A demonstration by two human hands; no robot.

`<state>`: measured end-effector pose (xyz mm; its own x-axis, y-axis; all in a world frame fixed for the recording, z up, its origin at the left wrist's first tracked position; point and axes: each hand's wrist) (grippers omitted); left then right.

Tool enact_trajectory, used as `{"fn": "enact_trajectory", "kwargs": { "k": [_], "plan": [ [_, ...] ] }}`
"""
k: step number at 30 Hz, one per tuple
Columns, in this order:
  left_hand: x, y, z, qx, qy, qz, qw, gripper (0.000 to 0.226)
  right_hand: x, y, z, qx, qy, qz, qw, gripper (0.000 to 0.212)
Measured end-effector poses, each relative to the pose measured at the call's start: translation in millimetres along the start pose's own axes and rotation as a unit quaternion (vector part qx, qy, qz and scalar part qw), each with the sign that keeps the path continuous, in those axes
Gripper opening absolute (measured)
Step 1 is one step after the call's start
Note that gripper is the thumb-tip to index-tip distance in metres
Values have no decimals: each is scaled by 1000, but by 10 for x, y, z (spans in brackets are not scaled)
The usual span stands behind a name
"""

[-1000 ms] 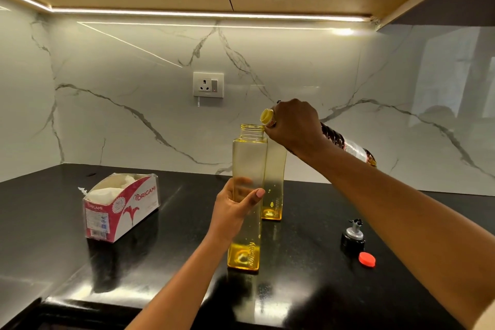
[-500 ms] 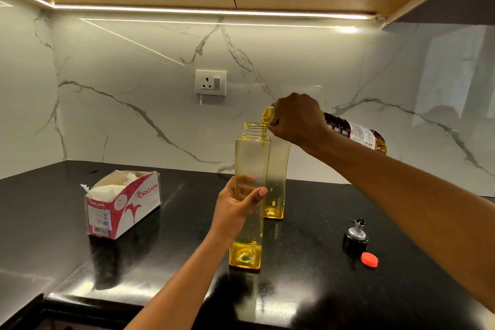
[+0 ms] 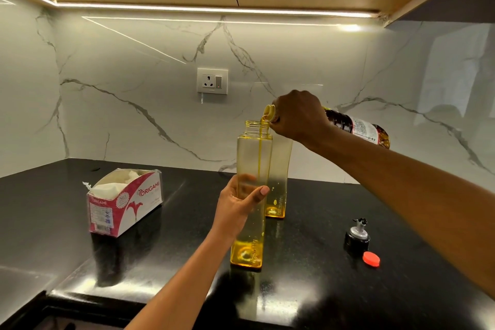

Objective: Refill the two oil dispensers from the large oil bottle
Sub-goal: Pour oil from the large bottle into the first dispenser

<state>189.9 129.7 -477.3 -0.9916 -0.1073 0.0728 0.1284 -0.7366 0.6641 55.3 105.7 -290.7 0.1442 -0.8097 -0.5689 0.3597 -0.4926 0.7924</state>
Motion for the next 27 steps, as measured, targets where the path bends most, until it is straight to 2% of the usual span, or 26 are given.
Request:
{"fn": "enact_trajectory", "kwargs": {
  "k": [27],
  "plan": [
    [18,1,-31,21,-18,-3,1000,86,35,45,56,-20,10,3,1000,32]
  ]
}}
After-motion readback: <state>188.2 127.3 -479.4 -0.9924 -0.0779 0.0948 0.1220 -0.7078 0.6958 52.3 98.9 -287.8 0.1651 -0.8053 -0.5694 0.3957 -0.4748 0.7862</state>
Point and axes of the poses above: each hand's wrist, its own y-axis towards the middle knuckle, its own x-axis out of the palm, z = x × y, and after that the axes turned 9 degrees about x, right-handed
